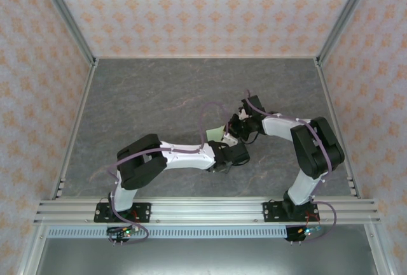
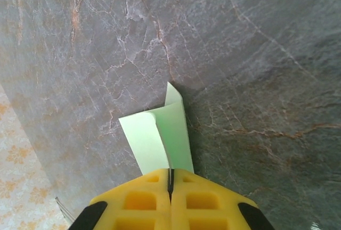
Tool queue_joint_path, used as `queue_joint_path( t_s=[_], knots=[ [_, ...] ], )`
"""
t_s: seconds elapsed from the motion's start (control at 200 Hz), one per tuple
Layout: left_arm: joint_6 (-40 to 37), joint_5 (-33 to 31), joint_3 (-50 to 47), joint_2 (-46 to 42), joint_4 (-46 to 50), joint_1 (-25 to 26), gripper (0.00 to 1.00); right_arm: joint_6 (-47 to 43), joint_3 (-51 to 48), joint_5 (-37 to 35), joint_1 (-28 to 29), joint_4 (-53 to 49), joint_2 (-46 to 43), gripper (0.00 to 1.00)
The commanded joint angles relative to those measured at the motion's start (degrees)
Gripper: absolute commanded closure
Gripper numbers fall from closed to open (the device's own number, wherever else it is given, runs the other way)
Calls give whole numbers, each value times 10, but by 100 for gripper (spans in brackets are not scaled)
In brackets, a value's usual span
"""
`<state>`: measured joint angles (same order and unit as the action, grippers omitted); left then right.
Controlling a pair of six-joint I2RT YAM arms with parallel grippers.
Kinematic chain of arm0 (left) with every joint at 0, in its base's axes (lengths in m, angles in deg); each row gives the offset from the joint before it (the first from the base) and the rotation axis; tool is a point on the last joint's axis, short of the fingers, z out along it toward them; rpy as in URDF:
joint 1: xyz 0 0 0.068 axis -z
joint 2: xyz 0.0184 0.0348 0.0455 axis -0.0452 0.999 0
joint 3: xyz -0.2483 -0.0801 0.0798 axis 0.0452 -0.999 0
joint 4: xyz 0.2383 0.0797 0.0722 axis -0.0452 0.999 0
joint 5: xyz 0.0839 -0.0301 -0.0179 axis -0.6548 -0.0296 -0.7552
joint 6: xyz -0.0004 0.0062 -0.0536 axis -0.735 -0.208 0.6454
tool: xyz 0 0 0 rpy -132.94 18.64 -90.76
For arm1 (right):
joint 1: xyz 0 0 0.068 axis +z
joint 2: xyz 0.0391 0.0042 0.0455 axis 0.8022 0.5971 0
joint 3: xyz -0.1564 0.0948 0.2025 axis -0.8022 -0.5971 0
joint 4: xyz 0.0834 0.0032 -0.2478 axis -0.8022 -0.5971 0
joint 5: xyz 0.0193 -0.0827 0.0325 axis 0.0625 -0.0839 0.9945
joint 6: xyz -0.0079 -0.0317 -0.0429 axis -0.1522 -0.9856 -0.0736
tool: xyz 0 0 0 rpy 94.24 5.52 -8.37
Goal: Fold a paper plane with a square sheet of paper (fold left side to right side)
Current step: Fold the wing for the fifth time at the center of the table.
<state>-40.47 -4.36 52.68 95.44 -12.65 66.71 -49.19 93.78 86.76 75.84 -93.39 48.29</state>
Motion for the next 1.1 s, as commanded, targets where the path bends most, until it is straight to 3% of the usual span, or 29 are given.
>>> queue_joint_path(
  t_s=[0.0, 0.15, 0.32, 0.435, 0.721, 1.096],
  knots=[
    [20, 22, -32, -33, -26, -13, 92, -13, 26, -32, -11, -20, -49, 90],
    [27, 43, -70, -71, -69, -25, 93, -15, 33, -61, -39, -39, -107, 79],
    [31, 79, -117, -113, -128, -41, 93, -51, 26, -138, -54, -93, -177, 58],
    [34, 120, -148, -141, -175, -55, 93, -68, -1, -162, -55, -94, -210, 49],
    [95, 230, -248, -171, -339, -98, 93, -34, -115, -106, -23, 54, -207, 42],
    [167, 319, -342, -191, -532, -141, 94, -11, -127, -116, 47, 127, -158, 45]
  ],
)
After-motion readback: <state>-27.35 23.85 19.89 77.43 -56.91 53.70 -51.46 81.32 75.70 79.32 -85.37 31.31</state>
